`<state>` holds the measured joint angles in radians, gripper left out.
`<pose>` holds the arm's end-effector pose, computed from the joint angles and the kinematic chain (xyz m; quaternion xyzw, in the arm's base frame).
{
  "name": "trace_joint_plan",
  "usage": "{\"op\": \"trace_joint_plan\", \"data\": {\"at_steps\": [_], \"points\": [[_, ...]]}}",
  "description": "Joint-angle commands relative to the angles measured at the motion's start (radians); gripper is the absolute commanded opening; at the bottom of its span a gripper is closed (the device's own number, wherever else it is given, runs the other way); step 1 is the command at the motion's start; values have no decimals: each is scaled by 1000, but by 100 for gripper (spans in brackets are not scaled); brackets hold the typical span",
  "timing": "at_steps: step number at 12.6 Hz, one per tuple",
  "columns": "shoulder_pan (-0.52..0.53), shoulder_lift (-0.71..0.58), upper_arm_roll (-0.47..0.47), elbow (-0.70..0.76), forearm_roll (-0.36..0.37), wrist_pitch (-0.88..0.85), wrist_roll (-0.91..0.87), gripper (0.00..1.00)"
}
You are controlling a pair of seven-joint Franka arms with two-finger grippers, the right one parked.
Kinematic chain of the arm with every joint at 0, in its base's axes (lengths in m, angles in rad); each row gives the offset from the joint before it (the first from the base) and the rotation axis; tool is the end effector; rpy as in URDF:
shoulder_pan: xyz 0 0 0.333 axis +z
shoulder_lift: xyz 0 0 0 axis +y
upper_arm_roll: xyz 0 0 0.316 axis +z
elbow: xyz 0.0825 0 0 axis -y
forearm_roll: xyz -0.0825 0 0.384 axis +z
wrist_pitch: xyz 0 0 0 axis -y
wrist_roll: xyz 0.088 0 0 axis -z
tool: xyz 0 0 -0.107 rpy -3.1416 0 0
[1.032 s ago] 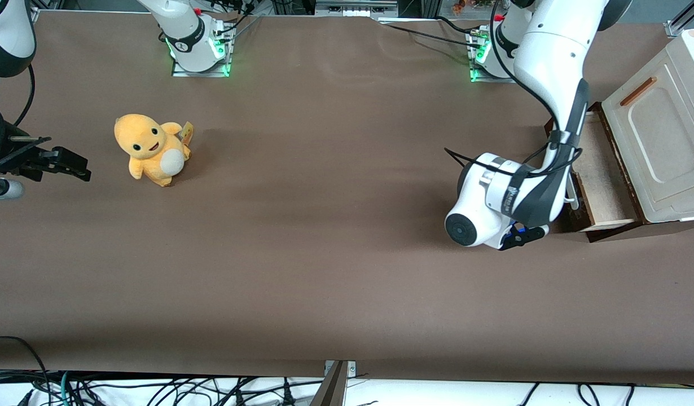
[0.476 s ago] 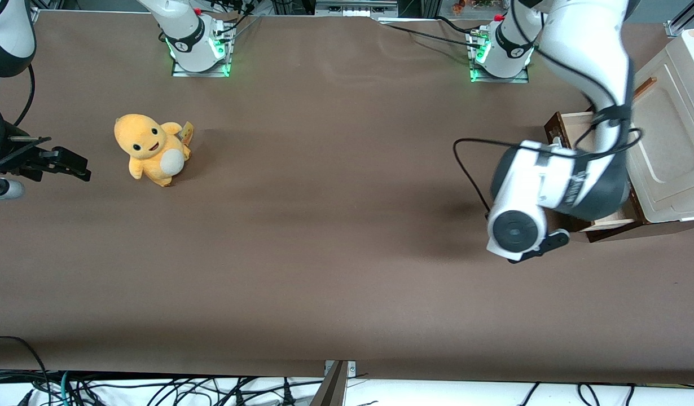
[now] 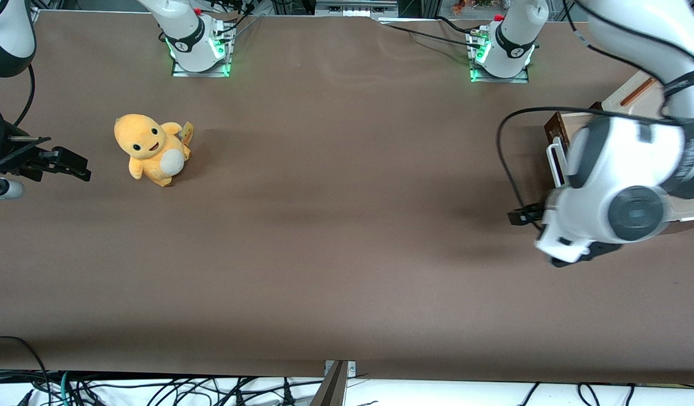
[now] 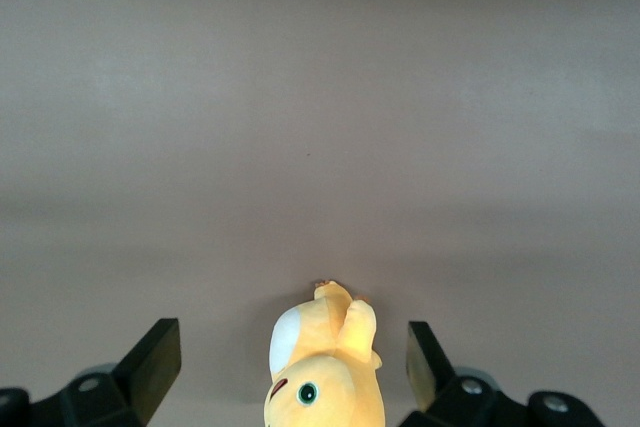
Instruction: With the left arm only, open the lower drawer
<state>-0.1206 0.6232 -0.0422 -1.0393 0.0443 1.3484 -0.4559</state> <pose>0.6850 -0.0982 0.4597 -0.9766 -0.1476 0.1459 0.0564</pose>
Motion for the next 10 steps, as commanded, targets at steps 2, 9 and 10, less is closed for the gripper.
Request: {"op": "trace_joint_plan", "data": {"at_steps": [2,9,10], "points": [[61,-46,-2,-7,-60,46,210,100],[65,-69,-4,-44,-58,267,206,100],[65,-72,-4,-53,-57,267,206,100]]}}
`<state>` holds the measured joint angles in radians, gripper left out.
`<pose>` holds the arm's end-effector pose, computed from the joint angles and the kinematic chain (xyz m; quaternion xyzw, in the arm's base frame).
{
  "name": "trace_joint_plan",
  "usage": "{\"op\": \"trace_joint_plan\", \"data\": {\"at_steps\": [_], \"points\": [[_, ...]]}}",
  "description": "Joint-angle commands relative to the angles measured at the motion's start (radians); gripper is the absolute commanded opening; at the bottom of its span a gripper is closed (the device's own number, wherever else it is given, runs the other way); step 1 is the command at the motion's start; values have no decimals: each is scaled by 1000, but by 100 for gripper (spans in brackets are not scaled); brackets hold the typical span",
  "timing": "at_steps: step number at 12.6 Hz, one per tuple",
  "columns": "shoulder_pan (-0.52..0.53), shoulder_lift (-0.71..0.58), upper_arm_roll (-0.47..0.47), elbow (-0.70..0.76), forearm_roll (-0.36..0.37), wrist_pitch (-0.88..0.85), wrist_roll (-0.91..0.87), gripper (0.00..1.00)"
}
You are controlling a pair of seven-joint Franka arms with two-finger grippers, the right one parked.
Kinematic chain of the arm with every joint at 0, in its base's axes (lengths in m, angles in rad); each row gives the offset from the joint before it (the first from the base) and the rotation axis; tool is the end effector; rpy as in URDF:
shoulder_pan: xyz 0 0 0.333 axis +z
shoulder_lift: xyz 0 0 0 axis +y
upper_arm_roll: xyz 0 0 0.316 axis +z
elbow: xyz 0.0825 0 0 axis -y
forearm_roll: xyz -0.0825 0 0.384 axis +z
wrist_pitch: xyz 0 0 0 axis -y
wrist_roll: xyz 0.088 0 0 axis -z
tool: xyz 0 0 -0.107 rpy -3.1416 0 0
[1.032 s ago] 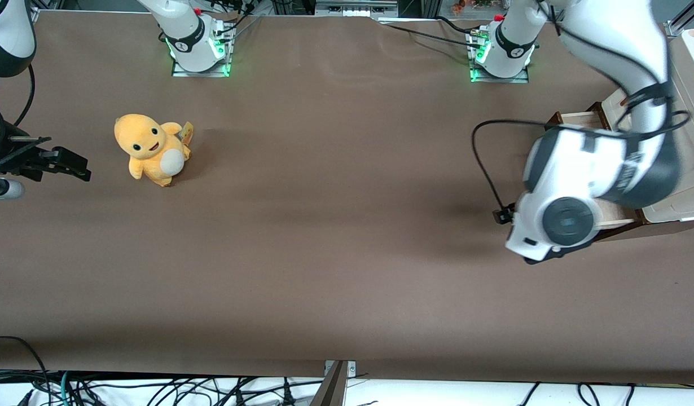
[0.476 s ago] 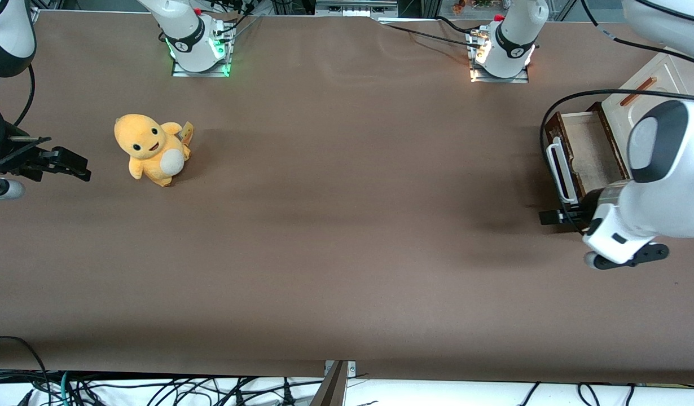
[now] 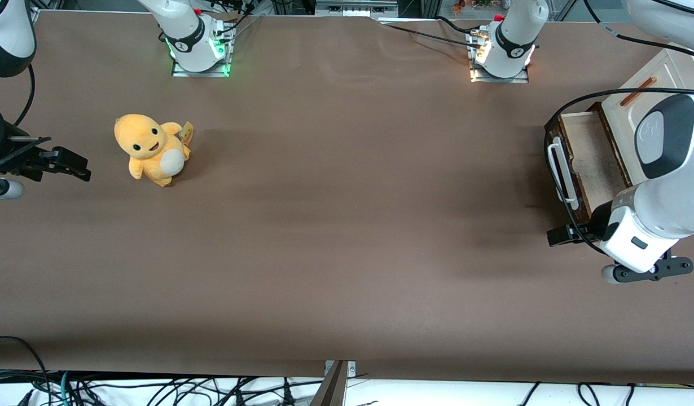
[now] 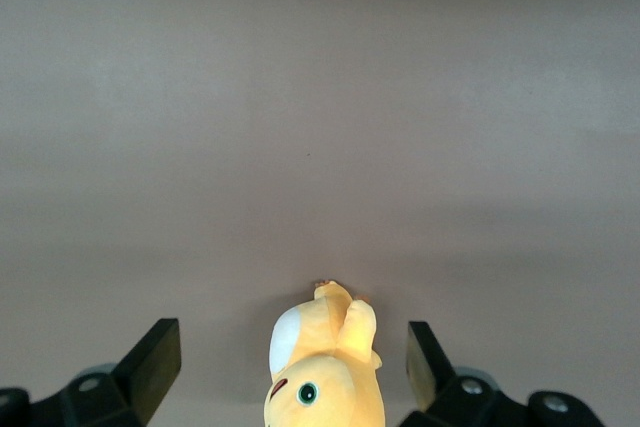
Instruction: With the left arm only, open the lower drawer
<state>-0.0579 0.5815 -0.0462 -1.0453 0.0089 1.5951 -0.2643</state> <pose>0.7122 -0.0637 0.5032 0.9964 0.0834 -0.0168 0.0053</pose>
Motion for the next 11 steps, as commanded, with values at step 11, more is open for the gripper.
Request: {"op": "trace_joint_plan", "data": {"at_steps": [11], "points": [[63,-34,11,-42,-26,40,246,100]]}}
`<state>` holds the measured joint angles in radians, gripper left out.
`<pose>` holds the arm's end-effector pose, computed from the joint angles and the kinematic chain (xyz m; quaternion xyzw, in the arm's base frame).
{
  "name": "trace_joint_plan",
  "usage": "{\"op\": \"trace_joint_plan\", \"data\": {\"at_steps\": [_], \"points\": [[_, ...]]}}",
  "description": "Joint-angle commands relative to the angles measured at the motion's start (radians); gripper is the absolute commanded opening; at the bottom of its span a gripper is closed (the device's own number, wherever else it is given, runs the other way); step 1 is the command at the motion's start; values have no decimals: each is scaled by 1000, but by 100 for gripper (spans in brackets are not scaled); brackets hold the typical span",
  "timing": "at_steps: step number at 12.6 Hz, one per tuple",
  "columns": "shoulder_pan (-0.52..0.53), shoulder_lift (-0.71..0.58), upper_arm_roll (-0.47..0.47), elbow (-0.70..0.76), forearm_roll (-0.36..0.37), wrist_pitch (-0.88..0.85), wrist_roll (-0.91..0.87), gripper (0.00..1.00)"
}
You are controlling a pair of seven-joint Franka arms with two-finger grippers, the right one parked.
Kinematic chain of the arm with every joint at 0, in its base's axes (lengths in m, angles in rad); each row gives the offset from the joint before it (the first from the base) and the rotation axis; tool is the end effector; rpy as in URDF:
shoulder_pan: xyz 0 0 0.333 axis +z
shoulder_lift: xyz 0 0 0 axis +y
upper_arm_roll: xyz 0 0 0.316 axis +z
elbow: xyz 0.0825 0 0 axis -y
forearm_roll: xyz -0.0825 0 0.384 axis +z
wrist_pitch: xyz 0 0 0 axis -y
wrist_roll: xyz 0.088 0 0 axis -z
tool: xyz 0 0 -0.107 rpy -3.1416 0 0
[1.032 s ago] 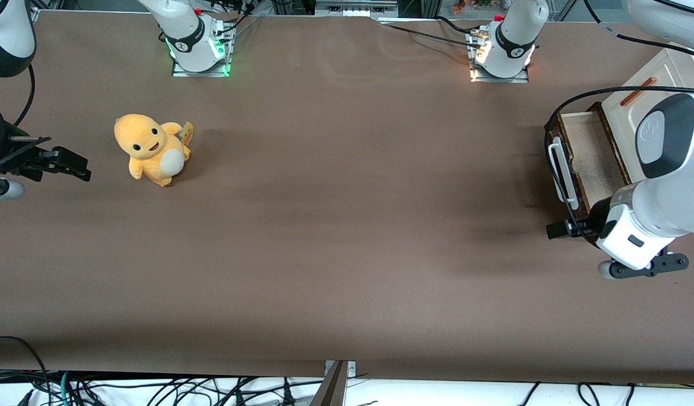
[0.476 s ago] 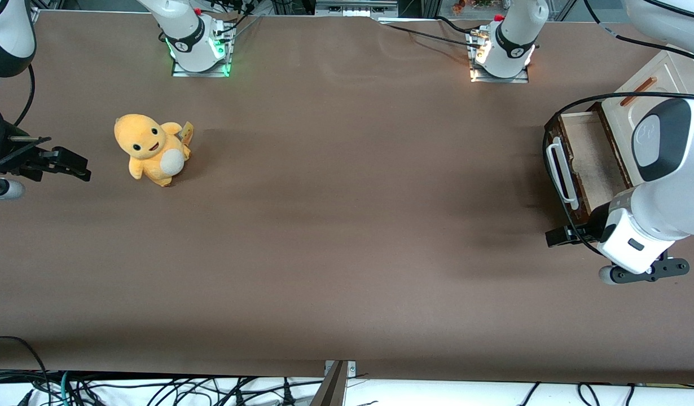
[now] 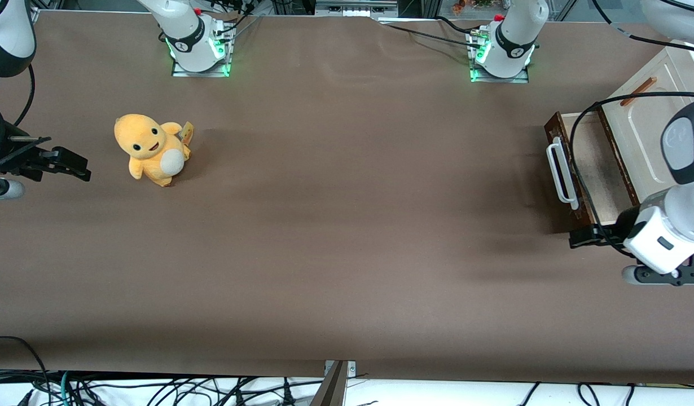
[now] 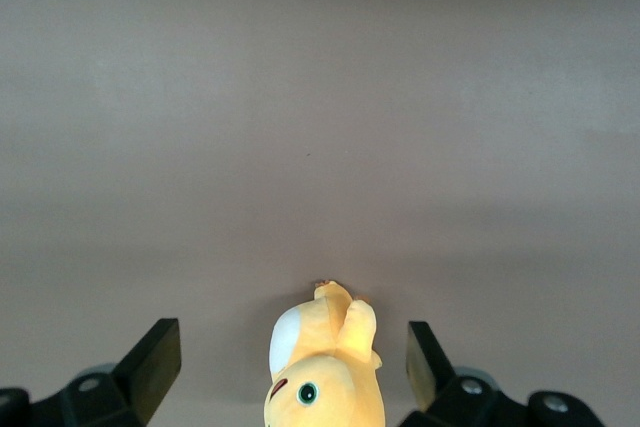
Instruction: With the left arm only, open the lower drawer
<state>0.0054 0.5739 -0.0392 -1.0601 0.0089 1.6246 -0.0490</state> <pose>0.7161 -0.0152 0.5040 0.9999 0.0104 -0.0048 0.0060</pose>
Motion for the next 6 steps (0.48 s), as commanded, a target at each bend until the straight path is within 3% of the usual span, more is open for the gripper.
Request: {"op": "trace_joint_plan", "data": {"at_steps": [1,6], "points": [[-2,-26,4,-29,-26,9,31,100],[-4,-36,7,-37,-11,0,29,100]]}}
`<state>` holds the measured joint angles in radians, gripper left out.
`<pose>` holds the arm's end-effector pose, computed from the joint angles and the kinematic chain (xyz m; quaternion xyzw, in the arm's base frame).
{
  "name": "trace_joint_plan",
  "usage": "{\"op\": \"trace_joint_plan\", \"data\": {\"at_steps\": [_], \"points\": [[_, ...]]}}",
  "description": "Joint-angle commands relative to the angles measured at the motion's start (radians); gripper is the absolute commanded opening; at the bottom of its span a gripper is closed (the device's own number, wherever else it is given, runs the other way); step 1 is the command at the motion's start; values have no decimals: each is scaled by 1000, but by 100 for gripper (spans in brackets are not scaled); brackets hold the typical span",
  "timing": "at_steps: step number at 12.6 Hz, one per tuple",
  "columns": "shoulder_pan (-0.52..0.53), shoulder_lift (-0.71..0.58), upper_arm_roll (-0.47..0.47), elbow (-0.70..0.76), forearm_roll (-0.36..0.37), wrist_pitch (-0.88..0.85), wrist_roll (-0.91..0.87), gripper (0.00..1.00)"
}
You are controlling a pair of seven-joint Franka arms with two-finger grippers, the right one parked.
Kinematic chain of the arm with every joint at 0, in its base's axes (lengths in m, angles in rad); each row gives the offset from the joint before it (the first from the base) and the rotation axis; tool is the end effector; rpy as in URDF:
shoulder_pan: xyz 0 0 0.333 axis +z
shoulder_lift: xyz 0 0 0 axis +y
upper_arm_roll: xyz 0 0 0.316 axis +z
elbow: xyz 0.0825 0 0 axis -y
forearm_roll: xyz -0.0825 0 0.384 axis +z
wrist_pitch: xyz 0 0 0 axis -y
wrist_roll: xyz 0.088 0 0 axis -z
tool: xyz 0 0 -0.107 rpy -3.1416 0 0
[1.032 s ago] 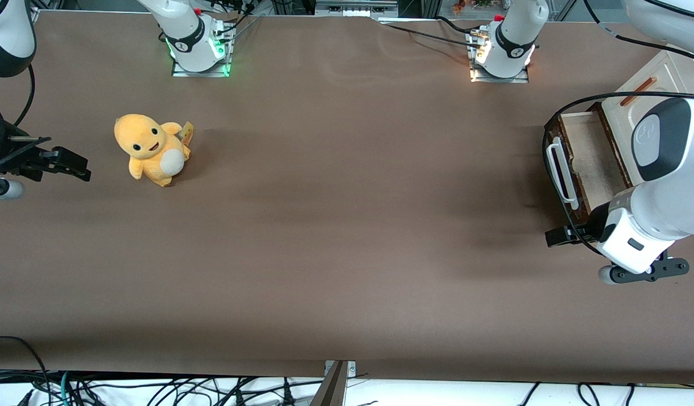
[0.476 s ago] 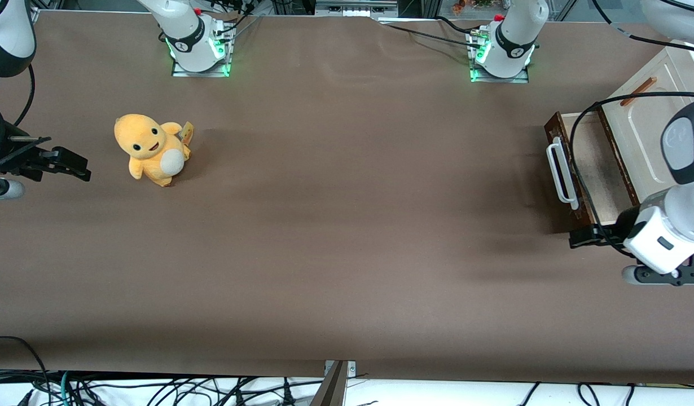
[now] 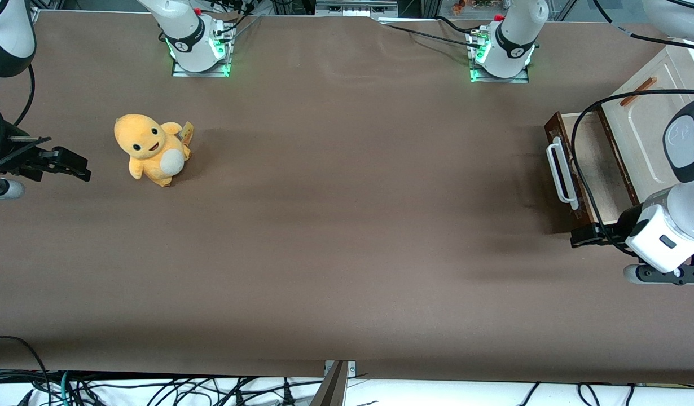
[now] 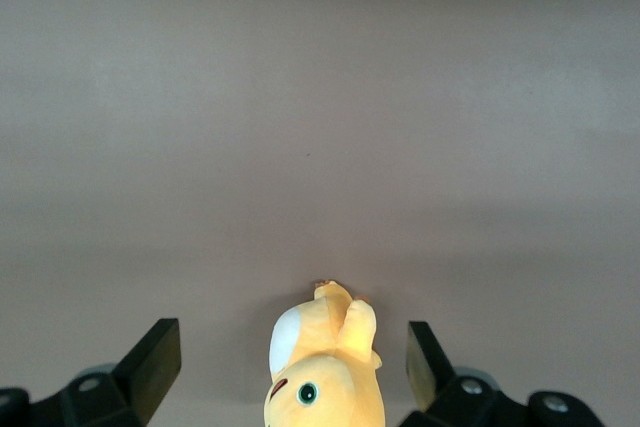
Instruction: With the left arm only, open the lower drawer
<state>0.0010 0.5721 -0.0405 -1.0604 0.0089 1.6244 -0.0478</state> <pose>0.7156 -0.0190 0.5052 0.9999 0.0071 -0.0041 0.0064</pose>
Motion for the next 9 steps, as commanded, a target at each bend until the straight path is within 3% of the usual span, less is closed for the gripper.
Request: {"op": "trace_joint_plan", "data": {"at_steps": [1,9], "points": [[1,-34,7,-32,-9,-5,28,100],[-1,-32,5,-23,-12,-63,28,100]]}}
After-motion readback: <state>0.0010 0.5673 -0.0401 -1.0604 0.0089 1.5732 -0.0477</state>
